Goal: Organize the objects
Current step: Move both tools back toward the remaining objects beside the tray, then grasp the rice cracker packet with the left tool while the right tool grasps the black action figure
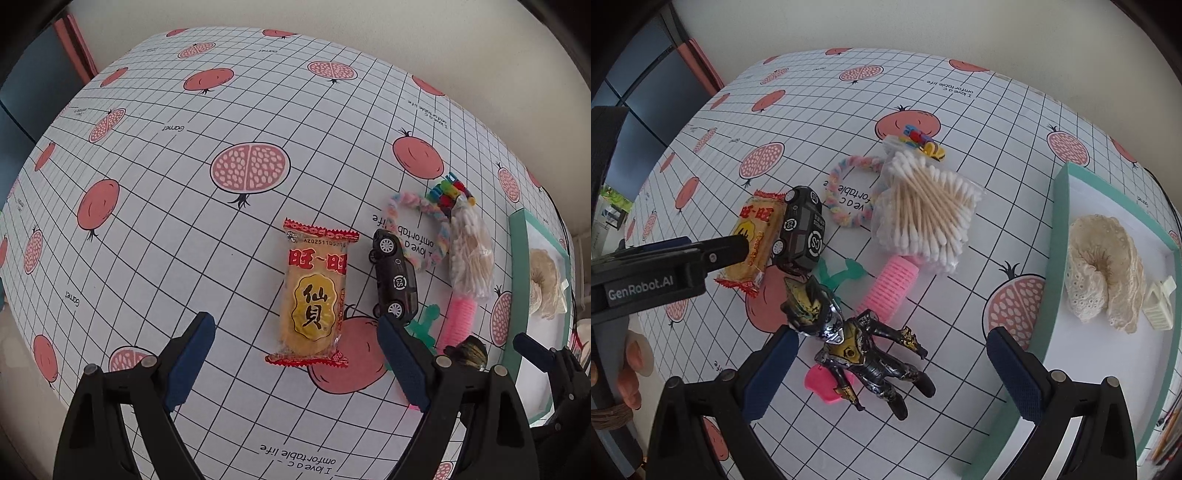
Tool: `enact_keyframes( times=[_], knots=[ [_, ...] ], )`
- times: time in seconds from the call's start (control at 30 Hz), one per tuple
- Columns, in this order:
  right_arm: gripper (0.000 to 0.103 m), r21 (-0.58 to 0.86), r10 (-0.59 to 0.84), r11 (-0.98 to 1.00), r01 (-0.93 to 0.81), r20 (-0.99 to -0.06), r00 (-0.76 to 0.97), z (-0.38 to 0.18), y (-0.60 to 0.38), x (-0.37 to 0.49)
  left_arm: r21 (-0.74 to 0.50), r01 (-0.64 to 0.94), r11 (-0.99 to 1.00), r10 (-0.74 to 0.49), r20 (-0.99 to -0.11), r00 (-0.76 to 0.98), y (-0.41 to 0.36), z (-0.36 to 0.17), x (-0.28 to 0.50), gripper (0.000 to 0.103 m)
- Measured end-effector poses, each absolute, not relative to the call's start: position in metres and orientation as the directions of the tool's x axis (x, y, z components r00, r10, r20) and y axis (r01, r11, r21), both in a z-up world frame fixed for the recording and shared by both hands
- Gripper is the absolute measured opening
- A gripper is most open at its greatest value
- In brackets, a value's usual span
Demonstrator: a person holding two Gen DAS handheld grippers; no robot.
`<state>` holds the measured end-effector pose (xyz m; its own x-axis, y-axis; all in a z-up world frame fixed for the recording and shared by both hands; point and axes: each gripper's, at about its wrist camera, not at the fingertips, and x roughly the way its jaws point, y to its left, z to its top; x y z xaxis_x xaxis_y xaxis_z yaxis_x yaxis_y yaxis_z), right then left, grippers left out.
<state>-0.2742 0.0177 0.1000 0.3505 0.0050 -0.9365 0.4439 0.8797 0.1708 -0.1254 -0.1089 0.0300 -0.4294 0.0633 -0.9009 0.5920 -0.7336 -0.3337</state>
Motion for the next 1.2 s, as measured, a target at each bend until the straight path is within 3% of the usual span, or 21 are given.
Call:
enact_keyframes(
  times=[0.4,1.0,1.1,1.2],
  knots=[
    [0.102,0.185,0.024,0.875,0.448,-0.94,0.34,0.091,0.016,-0.272,-0.323,0.626,-0.71,0.032,-0.902,-0.43,-0.109,0.021,-0.132,0.09],
    [0.067,0.246,0.07,0.855,0.456,-0.927,0.369,0.094,0.006,-0.278,-0.312,0.638,-0.704,0.003,-0.9,-0.436,-0.1,0.019,-0.138,0.081],
    [0.059,0.253,0.075,0.85,0.461,-0.926,0.371,0.093,0.004,-0.278,-0.311,0.642,-0.701,0.003,-0.901,-0.434,-0.1,0.018,-0.138,0.071],
    [0.058,0.263,0.082,0.847,0.461,-0.923,0.375,0.092,0.002,-0.279,-0.311,0.647,-0.696,0.006,-0.904,-0.428,-0.1,0.015,-0.139,0.069]
  ],
)
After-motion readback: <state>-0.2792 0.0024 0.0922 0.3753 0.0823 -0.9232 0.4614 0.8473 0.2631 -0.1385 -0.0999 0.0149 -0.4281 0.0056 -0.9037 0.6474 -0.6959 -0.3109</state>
